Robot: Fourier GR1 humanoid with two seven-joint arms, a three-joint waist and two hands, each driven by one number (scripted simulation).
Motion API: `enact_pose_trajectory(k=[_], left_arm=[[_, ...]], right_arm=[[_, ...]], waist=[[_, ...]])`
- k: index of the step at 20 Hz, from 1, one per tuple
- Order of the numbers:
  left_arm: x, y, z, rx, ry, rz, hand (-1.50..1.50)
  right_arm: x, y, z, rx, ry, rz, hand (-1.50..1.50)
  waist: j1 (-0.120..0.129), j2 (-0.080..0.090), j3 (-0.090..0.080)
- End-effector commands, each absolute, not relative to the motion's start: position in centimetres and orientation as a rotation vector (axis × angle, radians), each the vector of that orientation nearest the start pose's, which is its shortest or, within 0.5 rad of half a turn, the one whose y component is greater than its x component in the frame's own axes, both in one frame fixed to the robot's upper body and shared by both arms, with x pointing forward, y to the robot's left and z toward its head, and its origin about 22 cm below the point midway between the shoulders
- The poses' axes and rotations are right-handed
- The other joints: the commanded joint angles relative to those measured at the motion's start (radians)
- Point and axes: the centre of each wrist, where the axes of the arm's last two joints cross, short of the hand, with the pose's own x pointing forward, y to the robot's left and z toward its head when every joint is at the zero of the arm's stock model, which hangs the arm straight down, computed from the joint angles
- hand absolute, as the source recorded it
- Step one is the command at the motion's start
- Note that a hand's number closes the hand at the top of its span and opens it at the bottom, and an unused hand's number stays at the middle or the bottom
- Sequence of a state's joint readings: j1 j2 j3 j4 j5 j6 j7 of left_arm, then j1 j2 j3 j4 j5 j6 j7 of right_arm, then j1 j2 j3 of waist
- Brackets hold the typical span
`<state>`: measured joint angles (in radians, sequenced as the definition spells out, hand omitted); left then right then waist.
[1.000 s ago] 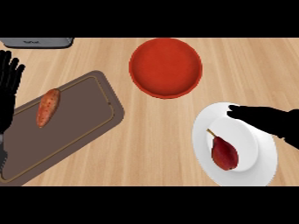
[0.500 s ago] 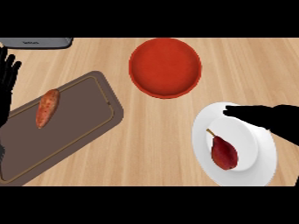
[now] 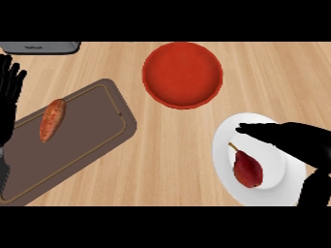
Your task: Pick the pear from the plate and place it in the bowl
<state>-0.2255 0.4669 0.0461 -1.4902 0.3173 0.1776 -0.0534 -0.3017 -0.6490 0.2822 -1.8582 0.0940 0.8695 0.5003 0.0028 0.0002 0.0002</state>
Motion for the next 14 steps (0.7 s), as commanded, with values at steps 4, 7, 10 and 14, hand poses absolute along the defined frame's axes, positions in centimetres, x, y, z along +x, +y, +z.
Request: enact_pose_trajectory(k=[4, 7, 10, 14], left_arm=[[30.0, 33.8, 8.0, 0.241, -1.782, 0.019, 0.0], [28.7, 32.2, 9.5, 0.232, -1.801, 0.052, 0.0], [29.5, 33.2, 8.2, 0.223, -1.779, 0.039, 0.0], [28.2, 32.4, 7.6, 0.237, -1.793, 0.043, 0.0]], right_arm=[[26.2, -25.2, 11.6, -0.214, -0.97, 1.584, -1.5], [28.3, -25.4, 10.0, -0.215, -0.978, 1.577, -1.5], [27.9, -25.2, 9.4, -0.18, -1.022, 1.575, -1.5], [28.3, -25.4, 7.9, -0.169, -1.044, 1.588, -1.5]], waist=[[-0.005, 0.0, 0.0], [0.006, 0.0, 0.001], [-0.001, 0.0, 0.0], [0.003, -0.001, 0.0]])
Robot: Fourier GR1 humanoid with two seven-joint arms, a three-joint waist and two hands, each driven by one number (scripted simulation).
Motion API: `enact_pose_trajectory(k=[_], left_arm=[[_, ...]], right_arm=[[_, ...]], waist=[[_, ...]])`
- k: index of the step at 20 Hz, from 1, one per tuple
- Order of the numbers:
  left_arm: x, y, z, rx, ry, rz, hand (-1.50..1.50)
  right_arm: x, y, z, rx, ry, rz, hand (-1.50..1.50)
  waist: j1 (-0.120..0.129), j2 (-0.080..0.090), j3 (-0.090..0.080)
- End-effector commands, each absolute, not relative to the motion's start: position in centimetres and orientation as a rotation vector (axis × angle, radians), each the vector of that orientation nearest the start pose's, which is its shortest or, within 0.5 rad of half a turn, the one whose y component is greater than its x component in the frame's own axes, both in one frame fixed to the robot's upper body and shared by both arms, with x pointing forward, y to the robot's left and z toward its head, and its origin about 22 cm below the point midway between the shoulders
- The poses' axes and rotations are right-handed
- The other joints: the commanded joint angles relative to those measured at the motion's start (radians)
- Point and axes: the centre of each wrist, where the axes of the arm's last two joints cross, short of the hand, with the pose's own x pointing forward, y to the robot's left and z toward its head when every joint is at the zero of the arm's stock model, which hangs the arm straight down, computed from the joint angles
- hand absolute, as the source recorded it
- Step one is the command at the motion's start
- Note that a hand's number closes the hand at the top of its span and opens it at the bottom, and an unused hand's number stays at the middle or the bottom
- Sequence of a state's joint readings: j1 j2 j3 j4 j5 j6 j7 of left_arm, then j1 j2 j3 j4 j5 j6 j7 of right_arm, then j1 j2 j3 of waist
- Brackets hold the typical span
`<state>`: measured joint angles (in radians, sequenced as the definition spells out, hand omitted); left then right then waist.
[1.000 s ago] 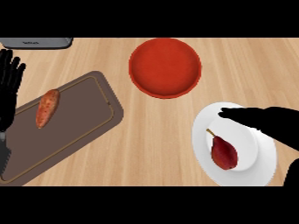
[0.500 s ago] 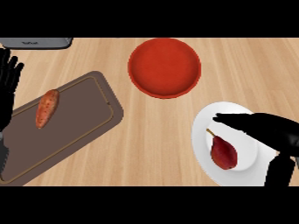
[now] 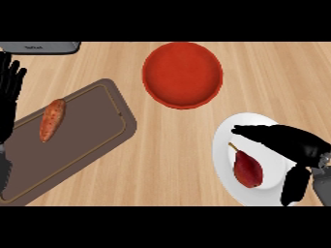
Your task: Pick the pear from the plate and place it in the bowl
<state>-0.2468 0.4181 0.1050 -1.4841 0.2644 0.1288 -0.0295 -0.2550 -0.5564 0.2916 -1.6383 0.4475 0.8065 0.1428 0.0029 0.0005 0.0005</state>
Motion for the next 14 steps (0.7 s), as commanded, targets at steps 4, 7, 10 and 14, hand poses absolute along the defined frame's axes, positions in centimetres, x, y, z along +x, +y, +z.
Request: enact_pose_trajectory(k=[4, 7, 10, 14], left_arm=[[29.7, 34.4, 7.7, 0.228, -1.784, 0.034, 0.0], [29.9, 33.4, 7.4, 0.233, -1.79, 0.036, 0.0], [30.4, 34.4, 7.2, 0.26, -1.783, 0.021, 0.0], [30.6, 33.6, 9.1, 0.237, -1.783, 0.037, 0.0]], right_arm=[[28.6, -25.0, 8.1, -0.166, -1.059, 1.595, -1.5], [29.2, -24.2, 5.6, -0.185, -0.994, 1.615, -1.5], [27.7, -23.8, 4.3, -0.19, -0.996, 1.621, -1.5], [28.1, -24.4, 4.7, -0.185, -0.982, 1.62, -1.5]], waist=[[-0.002, 0.0, -0.001], [0.0, 0.001, 0.0], [-0.004, 0.001, 0.0], [-0.003, 0.0, 0.0]])
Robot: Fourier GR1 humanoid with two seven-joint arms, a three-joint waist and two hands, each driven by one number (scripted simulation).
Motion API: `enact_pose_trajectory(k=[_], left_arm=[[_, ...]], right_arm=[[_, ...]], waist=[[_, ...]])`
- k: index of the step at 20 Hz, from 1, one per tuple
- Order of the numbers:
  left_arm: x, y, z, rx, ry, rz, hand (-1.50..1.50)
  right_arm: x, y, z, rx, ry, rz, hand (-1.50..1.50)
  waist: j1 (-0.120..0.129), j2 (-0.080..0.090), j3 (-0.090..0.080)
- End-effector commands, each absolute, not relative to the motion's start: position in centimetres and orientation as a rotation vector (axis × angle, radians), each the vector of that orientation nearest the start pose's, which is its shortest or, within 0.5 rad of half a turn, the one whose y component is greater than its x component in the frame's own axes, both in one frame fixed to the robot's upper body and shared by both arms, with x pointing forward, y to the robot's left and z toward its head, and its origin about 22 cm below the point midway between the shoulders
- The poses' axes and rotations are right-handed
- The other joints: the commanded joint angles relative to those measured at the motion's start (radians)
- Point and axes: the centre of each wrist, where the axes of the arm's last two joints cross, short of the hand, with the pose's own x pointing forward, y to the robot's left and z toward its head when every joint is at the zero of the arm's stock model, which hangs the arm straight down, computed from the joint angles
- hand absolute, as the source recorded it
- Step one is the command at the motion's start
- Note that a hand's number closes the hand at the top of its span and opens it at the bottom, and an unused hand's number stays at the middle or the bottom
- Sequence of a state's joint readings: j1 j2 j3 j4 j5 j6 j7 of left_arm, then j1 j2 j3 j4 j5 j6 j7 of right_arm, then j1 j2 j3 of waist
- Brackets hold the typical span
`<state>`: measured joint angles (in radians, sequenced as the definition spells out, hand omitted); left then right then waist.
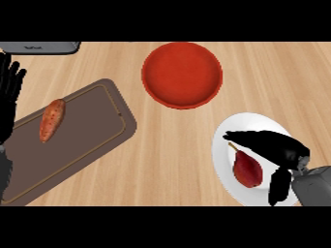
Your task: Pick the pear from the plate and place it in the bowl
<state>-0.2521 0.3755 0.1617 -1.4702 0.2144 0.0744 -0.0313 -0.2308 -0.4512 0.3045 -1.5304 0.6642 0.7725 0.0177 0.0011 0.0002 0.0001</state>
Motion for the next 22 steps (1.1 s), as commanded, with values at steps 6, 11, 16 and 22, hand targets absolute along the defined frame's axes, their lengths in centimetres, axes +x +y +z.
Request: enact_pose_trajectory(k=[6, 11, 16, 22], left_arm=[[29.1, 32.5, 8.3, 0.229, -1.777, 0.026, 0.0], [28.5, 32.6, 7.8, 0.222, -1.778, 0.035, 0.0], [29.3, 33.5, 7.7, 0.241, -1.789, 0.042, 0.0], [29.1, 32.4, 9.5, 0.241, -1.777, 0.024, 0.0]], right_arm=[[28.2, -23.9, 1.5, -0.203, -0.934, 1.64, -1.5], [30.5, -26.2, 0.2, -0.217, -0.911, 1.587, -1.5], [30.2, -23.5, -0.2, -0.214, -1.036, 1.619, 1.5], [29.9, -23.7, 0.4, -0.255, -1.102, 1.606, 1.5]], waist=[[0.002, 0.0, 0.0], [0.005, 0.001, 0.0], [0.004, 0.001, 0.0], [0.0, -0.001, 0.0]])
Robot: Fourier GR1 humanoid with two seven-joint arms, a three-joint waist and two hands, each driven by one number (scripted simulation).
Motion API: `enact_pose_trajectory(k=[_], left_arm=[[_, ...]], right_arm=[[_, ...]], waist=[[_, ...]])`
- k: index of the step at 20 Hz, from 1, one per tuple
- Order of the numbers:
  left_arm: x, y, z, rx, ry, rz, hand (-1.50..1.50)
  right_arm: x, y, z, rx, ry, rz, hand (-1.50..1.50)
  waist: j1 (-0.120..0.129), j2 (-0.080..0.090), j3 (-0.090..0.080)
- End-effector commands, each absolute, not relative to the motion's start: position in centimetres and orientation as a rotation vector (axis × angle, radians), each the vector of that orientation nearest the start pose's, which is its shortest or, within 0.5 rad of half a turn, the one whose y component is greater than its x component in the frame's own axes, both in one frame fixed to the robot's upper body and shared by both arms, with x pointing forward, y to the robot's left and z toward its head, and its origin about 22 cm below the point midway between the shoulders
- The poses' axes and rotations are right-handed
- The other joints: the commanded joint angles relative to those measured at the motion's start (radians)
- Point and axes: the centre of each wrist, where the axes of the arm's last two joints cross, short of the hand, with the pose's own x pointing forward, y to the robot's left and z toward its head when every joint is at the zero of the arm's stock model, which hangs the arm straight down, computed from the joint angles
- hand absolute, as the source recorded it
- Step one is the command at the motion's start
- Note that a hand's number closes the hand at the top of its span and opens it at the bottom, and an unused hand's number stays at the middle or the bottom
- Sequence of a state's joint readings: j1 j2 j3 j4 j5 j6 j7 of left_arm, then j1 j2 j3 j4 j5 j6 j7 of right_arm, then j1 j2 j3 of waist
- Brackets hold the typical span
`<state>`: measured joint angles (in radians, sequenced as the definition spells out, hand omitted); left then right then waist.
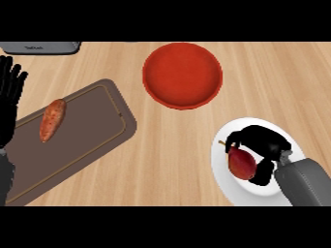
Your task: Pick the pear from the plate and place it in the bowl
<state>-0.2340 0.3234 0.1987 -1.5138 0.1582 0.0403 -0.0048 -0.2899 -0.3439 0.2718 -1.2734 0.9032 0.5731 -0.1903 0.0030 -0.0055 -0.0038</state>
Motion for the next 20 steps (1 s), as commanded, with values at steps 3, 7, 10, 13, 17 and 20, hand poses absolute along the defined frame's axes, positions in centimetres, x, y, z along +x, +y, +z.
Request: enact_pose_trajectory(k=[3, 7, 10, 13, 17, 20], left_arm=[[29.4, 33.0, 6.6, 0.246, -1.776, 0.021, 0.0], [28.7, 33.9, 7.2, 0.284, -1.765, 0.055, 0.0], [28.6, 33.7, 7.3, 0.264, -1.77, 0.059, 0.0], [29.2, 32.9, 8.1, 0.249, -1.787, 0.032, 0.0], [29.8, 33.0, 8.8, 0.232, -1.782, 0.037, 0.0], [29.6, 33.1, 8.1, 0.262, -1.783, 0.045, 0.0]], right_arm=[[29.9, -24.9, 1.0, -0.252, -1.11, 1.624, 1.5], [28.8, -36.0, 2.2, -0.705, -0.903, 1.28, 1.5], [27.4, -42.2, 3.5, -0.932, -0.797, 1.054, 1.5], [26.0, -45.5, 3.7, -1.013, -0.8, 1.011, 1.5], [26.7, -44.9, 5.4, -1.133, -0.829, 0.944, 1.5], [26.2, -44.8, 9.4, -1.203, -0.9, 0.898, 1.5]], waist=[[-0.003, 0.005, 0.004], [-0.037, 0.003, 0.004], [-0.043, 0.005, 0.006], [-0.013, 0.007, 0.006], [-0.008, 0.005, 0.004], [-0.016, 0.002, 0.003]])
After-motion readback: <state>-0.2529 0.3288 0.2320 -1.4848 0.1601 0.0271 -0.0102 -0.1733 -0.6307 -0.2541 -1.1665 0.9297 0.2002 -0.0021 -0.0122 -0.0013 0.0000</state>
